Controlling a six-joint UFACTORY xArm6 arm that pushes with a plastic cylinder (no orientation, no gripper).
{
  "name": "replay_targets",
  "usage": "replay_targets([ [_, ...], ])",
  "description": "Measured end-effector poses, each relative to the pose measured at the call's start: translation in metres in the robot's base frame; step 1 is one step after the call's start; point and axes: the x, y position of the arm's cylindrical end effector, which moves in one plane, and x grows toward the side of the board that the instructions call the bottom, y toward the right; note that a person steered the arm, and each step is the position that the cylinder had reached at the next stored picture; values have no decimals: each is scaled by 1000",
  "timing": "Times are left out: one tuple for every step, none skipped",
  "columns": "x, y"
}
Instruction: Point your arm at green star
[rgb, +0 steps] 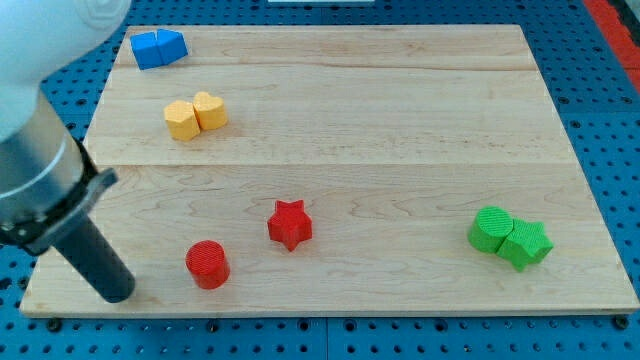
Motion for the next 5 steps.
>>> replay_targets([
  [-25, 74],
  [-19, 117],
  [-9, 106],
  [-9, 105],
  [-9, 105],
])
